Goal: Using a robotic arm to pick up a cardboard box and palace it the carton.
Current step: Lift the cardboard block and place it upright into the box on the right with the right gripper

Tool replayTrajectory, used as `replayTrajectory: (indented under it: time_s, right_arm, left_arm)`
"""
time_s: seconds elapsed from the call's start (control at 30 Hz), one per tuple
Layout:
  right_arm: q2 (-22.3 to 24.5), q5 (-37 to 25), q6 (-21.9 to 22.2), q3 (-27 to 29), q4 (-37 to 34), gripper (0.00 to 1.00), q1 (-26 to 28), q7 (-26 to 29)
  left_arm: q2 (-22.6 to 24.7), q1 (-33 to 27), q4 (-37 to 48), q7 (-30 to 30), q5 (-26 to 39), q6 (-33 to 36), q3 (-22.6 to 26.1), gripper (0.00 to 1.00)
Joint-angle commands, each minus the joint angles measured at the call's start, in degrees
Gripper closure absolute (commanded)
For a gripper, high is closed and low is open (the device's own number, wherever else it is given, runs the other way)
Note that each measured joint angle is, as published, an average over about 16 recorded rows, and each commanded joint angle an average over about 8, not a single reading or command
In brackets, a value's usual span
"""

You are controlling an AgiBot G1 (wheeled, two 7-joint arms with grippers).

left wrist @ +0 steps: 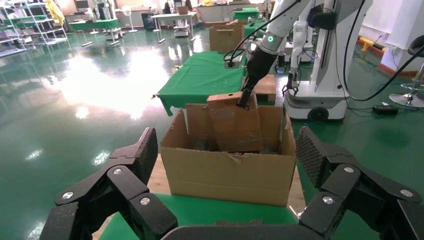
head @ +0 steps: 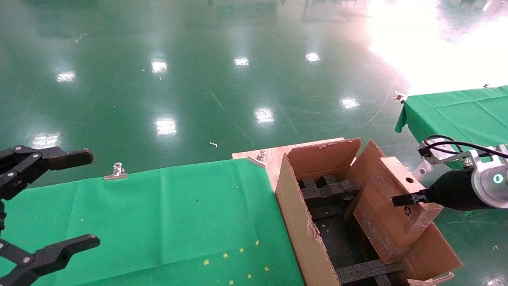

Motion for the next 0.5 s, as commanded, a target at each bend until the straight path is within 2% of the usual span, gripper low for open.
replayTrajectory:
  time_s: [0.03, 0.5]
  right_arm:
    - [-0.11, -0.74, 0.67, -0.12, 0.0, 1.0, -0.25, 0.86]
    - [-2.29, -7.9, 5.26, -1.09, 0.09, 1.0, -2.58, 8.67]
  left_arm:
    - [0.0, 0.0, 0.0, 0.0, 0.0, 0.0, 0.0, 0.0]
    - [0.0, 0.0, 0.0, 0.0, 0.0, 0.0, 0.01, 0.0]
